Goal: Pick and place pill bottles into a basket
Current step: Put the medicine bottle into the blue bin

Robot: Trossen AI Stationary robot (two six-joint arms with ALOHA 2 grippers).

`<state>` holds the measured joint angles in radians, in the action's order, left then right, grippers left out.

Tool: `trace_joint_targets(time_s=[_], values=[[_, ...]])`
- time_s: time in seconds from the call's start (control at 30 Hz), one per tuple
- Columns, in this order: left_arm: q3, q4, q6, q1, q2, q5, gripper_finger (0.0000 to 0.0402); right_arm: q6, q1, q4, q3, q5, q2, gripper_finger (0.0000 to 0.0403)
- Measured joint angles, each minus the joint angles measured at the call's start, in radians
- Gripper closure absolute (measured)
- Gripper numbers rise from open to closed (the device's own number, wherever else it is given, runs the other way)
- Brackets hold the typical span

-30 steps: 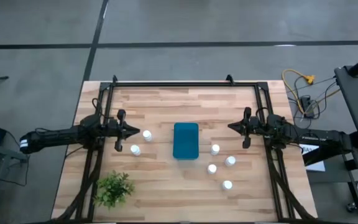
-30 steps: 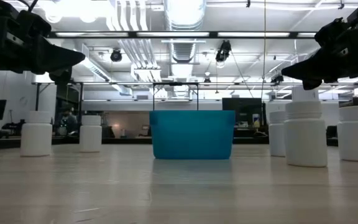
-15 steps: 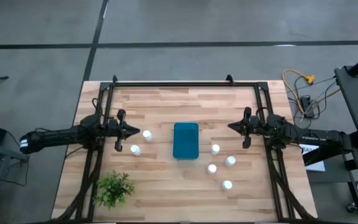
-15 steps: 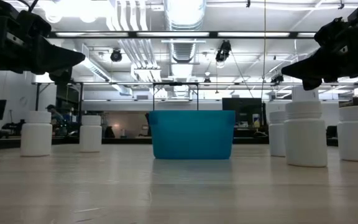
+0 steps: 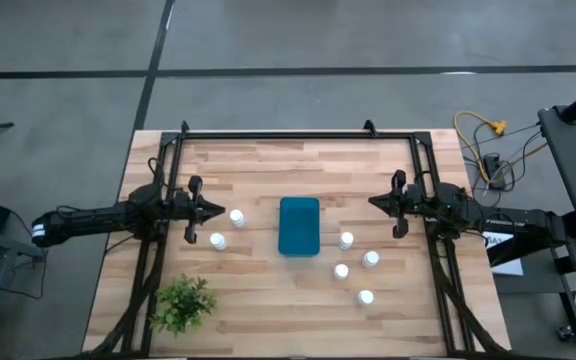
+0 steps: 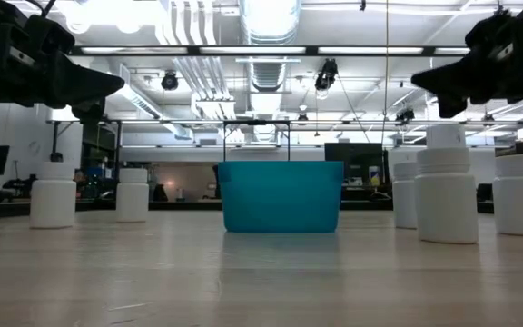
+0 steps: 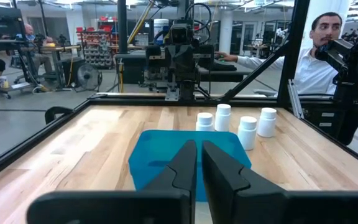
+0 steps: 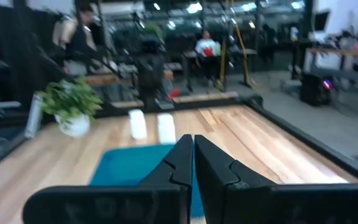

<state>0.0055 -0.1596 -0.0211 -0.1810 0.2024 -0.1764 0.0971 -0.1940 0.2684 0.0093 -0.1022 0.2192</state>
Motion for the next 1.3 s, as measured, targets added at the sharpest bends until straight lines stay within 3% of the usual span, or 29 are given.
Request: trace_joint_targets(time_s=[0.37, 0.6, 1.0, 1.3], values=[[0.0, 0.0, 0.001, 0.0, 0.0, 0.0, 0.0394, -0.036, 0.0, 0.086, 0.002, -0.02, 0.0, 0.0394], [0.0, 0.0, 0.001, 0.0, 0.001, 0.0, 0.0394, -0.049, 0.0, 0.039, 0.118, -0.132, 0.052, 0.0394], [0.0, 0.001, 0.001, 0.0, 0.0, 0.0, 0.0394, -0.218, 0.0, -0.597, 0.578, -0.135, 0.331, 0.0394], [0.0, 0.002, 0.001, 0.0, 0.0, 0.0, 0.0394, -0.229, 0.0, -0.919, 0.787, -0.135, 0.577, 0.0394]])
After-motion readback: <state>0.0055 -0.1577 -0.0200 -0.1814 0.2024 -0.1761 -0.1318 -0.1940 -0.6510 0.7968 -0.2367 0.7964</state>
